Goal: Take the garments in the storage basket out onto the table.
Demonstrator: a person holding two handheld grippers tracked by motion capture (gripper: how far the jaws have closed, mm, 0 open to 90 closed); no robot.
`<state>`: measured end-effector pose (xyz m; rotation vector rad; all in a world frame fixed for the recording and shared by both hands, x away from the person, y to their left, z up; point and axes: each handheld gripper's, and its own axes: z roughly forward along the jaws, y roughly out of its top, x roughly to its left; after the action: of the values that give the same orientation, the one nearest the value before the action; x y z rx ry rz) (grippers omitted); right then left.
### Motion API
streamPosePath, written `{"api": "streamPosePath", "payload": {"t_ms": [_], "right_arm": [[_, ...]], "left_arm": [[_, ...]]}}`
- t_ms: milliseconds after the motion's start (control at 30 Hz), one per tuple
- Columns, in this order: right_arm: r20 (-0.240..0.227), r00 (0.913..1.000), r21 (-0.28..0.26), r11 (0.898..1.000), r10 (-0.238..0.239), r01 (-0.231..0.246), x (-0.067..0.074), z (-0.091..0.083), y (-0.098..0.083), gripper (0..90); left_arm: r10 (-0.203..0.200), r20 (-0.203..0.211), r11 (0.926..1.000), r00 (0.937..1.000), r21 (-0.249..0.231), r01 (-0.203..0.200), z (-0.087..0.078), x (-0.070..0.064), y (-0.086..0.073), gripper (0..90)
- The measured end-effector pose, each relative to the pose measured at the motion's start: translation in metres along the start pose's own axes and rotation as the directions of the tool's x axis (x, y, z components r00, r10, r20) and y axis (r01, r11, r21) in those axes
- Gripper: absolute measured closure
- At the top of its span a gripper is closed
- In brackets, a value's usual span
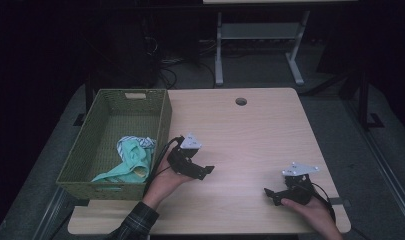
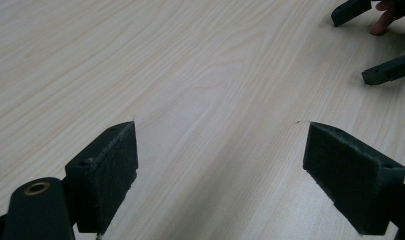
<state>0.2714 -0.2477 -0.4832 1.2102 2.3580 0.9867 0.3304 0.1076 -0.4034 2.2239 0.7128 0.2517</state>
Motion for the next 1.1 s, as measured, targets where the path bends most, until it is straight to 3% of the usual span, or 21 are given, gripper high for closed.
{"api": "streamPosePath", "payload": {"t_ms": [1000, 1100], "right_arm": [[0.001, 1.0, -0.002, 1.0, -0.002, 0.002, 0.0, 0.0, 0.0, 0.0], [0.001, 1.0, -0.001, 1.0, -0.002, 0.002, 0.0, 0.0, 0.0, 0.0]], "left_arm": [[-0.003, 0.008, 1.0, 1.0, 0.002, 0.003, -0.012, 0.006, 0.016, 13.6], [0.002, 0.024, 0.9999, 0.9997, 0.01, -0.003, -0.014, 0.008, 0.016, 13.7]]}}
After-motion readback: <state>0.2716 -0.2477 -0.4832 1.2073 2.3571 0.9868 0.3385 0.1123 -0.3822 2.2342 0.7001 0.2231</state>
